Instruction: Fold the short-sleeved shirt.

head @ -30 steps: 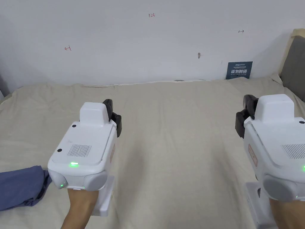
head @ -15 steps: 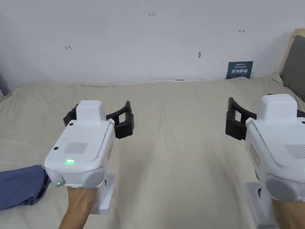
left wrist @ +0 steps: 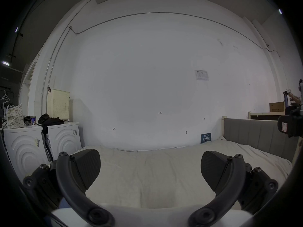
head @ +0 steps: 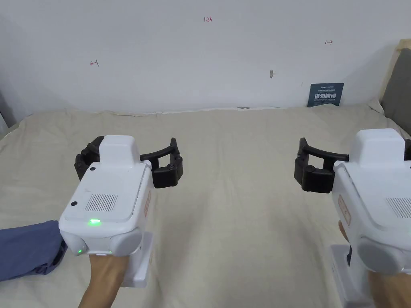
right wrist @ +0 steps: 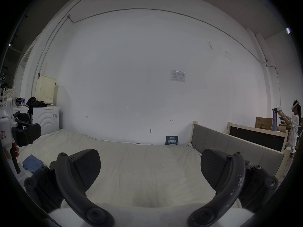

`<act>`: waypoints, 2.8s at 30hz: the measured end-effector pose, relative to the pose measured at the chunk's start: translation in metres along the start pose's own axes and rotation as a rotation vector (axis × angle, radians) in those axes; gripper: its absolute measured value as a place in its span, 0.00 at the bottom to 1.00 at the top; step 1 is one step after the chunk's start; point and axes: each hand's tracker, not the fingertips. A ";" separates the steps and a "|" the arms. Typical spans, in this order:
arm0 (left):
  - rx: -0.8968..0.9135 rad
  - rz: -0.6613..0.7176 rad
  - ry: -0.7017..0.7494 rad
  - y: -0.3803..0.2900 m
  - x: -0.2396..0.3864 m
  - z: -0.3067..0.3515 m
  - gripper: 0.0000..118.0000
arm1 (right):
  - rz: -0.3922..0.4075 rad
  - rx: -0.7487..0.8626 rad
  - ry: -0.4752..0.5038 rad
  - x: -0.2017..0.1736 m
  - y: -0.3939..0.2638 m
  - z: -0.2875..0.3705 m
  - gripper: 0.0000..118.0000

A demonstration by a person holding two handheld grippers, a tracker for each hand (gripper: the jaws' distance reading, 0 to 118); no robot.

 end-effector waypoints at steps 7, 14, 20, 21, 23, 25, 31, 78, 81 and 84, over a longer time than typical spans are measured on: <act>0.007 -0.011 0.006 0.000 -0.002 0.000 1.00 | 0.003 0.010 -0.001 -0.001 0.001 0.002 1.00; 0.005 -0.023 0.009 -0.002 -0.002 0.000 1.00 | 0.008 0.013 0.004 0.000 0.000 0.003 1.00; 0.004 -0.021 0.007 -0.001 -0.002 0.000 1.00 | 0.005 0.019 0.004 0.000 0.001 0.004 1.00; 0.003 -0.022 0.008 -0.001 -0.002 0.000 1.00 | 0.004 0.019 0.002 0.001 0.000 0.004 1.00; 0.003 -0.025 0.010 -0.001 -0.001 0.000 1.00 | -0.001 0.024 -0.001 0.002 0.000 0.005 1.00; 0.003 -0.026 0.010 -0.001 -0.001 0.001 1.00 | -0.005 0.031 -0.003 0.003 0.000 0.006 1.00; 0.007 -0.025 0.017 0.000 -0.001 0.002 1.00 | -0.008 0.038 -0.004 0.004 0.001 0.008 1.00; -0.003 -0.001 0.008 0.006 -0.009 0.006 1.00 | -0.187 -0.448 -0.033 -0.006 0.014 -0.023 1.00; -0.002 -0.002 0.011 0.006 -0.011 0.006 1.00 | -0.153 -0.410 -0.074 -0.012 0.015 -0.022 1.00; -0.005 -0.003 0.011 0.005 -0.012 0.006 1.00 | -0.172 -0.428 -0.070 -0.010 0.017 -0.025 1.00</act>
